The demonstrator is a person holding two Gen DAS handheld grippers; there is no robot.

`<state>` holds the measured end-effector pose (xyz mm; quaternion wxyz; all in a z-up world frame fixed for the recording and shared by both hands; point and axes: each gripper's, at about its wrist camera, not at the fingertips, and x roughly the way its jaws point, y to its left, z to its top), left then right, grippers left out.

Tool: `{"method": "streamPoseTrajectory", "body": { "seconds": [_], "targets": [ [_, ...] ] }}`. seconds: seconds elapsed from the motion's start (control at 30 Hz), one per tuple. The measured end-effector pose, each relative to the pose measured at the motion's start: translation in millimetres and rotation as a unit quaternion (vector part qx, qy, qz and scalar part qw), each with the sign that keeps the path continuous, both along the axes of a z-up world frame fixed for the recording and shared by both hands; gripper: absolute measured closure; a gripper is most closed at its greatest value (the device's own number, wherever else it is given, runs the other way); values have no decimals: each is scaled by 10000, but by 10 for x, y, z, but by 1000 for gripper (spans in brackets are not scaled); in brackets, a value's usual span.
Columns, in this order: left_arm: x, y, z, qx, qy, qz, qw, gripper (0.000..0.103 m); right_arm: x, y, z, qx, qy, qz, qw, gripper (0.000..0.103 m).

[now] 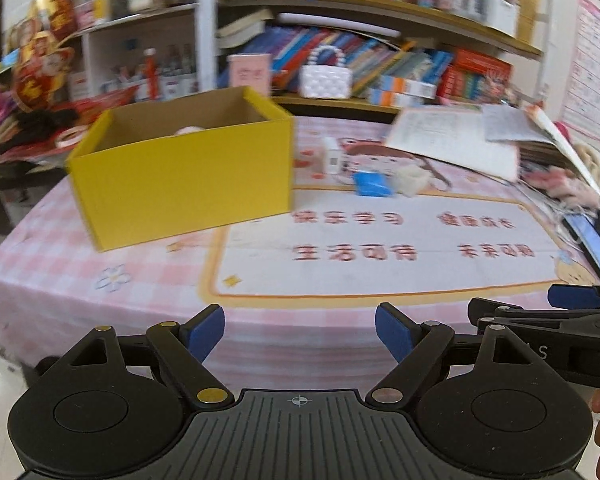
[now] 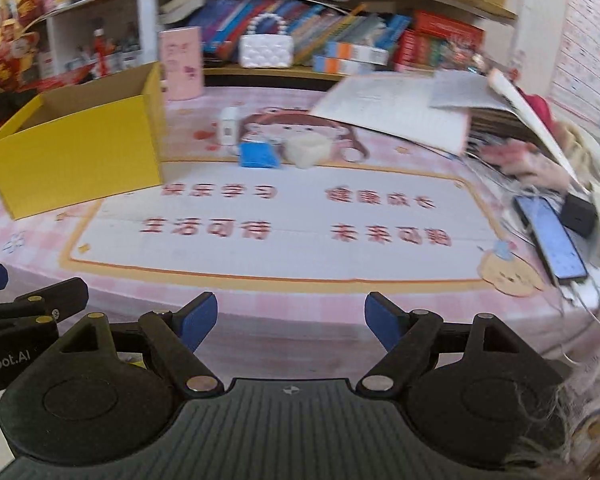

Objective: Organize objects
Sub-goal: 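Withdraw both open tools from the box toward the remaining items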

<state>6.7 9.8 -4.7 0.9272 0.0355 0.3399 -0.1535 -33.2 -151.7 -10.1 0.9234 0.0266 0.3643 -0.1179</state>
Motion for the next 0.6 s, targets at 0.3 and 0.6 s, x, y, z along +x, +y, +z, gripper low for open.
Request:
{"method": "streamPoseTrajectory", "body": {
  "seconds": [0.3,0.6],
  "targets": [
    [196,-382,-6,-61,69,-204,9997,18,101,-389,-5,34,49,-311,9995,22],
    [576,-723,32,-86,54,65,9999,18,556,-720,25,46,35,12,10000,22]
  ]
}}
